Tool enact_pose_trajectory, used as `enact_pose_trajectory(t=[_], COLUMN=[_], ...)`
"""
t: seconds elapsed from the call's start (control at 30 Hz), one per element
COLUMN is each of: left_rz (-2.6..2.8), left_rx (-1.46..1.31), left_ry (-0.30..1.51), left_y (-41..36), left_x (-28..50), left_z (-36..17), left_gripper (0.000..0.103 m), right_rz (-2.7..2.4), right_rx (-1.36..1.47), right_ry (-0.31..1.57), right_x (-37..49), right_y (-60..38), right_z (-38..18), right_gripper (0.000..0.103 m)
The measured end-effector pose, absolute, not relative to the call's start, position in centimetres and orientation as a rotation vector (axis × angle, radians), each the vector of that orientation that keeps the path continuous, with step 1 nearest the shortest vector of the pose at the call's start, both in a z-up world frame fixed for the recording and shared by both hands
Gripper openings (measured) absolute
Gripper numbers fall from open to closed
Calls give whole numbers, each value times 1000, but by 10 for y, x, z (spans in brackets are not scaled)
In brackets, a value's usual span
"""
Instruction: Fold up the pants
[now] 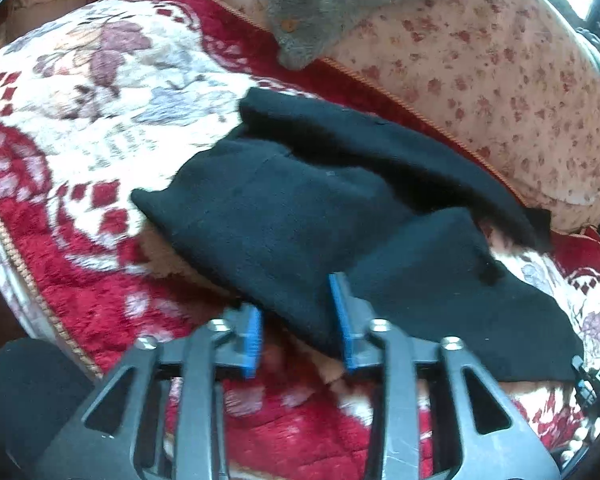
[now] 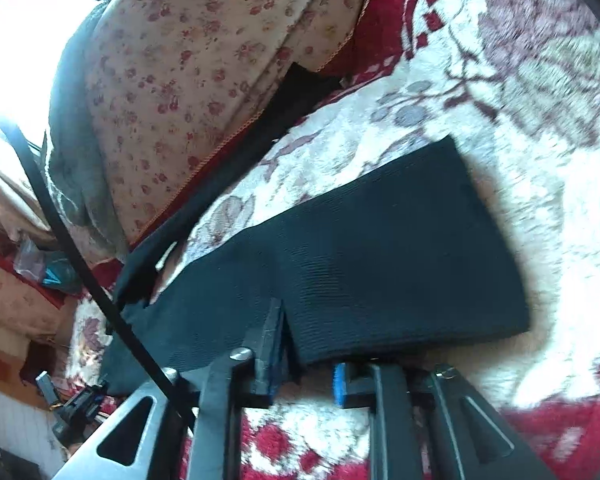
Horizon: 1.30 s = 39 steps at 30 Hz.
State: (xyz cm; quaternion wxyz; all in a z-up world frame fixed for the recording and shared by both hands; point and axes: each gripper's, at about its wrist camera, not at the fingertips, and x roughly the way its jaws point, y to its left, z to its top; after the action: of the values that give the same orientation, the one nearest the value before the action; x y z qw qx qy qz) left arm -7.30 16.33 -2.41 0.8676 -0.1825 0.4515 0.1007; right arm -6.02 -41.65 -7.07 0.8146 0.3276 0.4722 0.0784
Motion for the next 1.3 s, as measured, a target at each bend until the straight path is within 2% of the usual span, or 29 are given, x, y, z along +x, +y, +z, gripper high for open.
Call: enact_pose_trajectory(t=[0.07, 0.1, 0.13, 0.5, 0.63, 0.93, 1.1, 1.3], left_rz=[221, 233, 251, 233, 157, 75, 36, -35], left_rx=[-393, -388, -377, -299, -318, -312, -304, -313], left_ry=[945, 944, 936, 801, 789, 819, 843, 876], left_y=[170, 172, 174, 175, 162, 129, 111, 90], left_x=[-78, -81, -85, -97, -82, -56, -45, -22], left_z=[-22, -20, -16, 37, 47, 47, 41, 36], left_gripper=[35, 35, 35, 35, 51, 51, 51, 51], right_rz=[150, 115, 77, -25, 19, -55, -20, 154], right_rx=[676, 644, 613, 558, 586, 543, 605, 671], right_ry=[1019, 1028, 1037, 967, 931, 900, 891, 940], right_x=[-61, -62, -63, -71, -61, -55, -55, -21], right_y=[-420, -422, -425, -456, -452, -464, -469, -427], right_z=[-67, -64, -62, -21, -7, 16, 11, -10], right_gripper=[23, 31, 35, 35, 35, 35, 35, 35])
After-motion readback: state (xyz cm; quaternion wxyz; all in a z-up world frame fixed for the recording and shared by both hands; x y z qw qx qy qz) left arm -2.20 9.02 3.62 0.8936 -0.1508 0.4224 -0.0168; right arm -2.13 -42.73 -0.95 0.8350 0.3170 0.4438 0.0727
